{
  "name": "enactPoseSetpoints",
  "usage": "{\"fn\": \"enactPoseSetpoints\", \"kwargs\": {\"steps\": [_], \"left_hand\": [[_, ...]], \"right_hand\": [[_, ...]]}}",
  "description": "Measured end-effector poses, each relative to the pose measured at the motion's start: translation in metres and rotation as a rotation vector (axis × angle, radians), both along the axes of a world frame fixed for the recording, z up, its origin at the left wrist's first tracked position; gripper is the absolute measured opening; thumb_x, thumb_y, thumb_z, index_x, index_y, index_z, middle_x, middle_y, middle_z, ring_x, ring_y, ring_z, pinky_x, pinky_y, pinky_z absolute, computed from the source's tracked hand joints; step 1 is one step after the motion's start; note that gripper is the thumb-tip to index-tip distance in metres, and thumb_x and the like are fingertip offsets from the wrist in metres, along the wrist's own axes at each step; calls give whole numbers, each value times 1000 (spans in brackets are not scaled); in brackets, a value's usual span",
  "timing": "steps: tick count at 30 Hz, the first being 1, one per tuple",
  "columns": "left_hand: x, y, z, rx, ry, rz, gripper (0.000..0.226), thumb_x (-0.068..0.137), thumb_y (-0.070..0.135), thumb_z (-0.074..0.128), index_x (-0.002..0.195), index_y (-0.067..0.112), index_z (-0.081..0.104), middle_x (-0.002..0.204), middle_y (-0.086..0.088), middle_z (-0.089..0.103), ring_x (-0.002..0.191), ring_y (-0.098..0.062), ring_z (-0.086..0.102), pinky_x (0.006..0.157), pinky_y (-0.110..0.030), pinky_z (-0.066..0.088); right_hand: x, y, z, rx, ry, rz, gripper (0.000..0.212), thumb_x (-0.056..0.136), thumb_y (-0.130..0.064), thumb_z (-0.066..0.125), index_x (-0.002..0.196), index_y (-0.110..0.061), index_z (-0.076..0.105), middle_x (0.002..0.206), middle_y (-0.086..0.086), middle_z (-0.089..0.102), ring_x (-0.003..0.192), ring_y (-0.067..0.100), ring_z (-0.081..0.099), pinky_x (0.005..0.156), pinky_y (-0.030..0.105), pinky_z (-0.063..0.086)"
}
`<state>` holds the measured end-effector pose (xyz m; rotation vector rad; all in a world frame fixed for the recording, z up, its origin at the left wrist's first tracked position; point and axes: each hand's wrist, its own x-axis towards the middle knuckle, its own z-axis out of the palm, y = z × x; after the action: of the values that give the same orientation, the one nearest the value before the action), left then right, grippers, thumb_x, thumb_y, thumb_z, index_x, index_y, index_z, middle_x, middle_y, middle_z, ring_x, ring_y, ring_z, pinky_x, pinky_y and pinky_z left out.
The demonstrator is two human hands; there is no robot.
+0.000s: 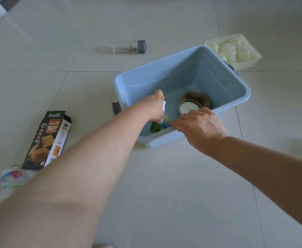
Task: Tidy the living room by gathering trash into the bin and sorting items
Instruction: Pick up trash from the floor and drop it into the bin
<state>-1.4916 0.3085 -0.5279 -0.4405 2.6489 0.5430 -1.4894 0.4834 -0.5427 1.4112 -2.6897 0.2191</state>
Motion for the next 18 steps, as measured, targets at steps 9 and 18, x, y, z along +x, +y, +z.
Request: {"fn": "enactPoseSetpoints", "kwargs": {"steps": [9, 18], "left_hand": [[-11, 6, 8, 0, 120, 91, 57, 92, 3, 41, 145, 15, 24, 132, -13, 49, 113, -32, 53, 92, -40, 48], [-7, -30, 14, 91, 294, 339, 48, 87, 2, 40, 134, 13, 34, 111, -8, 63, 100, -30, 61, 89, -46, 53]], "right_hand": [[0, 5, -2, -6, 4, -24, 39, 56, -1, 79, 83, -28, 72, 60, -6, 62, 59, 26, 62, 58, 32, 46], [15, -15, 29, 207, -190, -62, 45, 76, -12, 50, 115, -33, 59, 101, -8, 63, 105, 20, 56, 87, 31, 38]]}}
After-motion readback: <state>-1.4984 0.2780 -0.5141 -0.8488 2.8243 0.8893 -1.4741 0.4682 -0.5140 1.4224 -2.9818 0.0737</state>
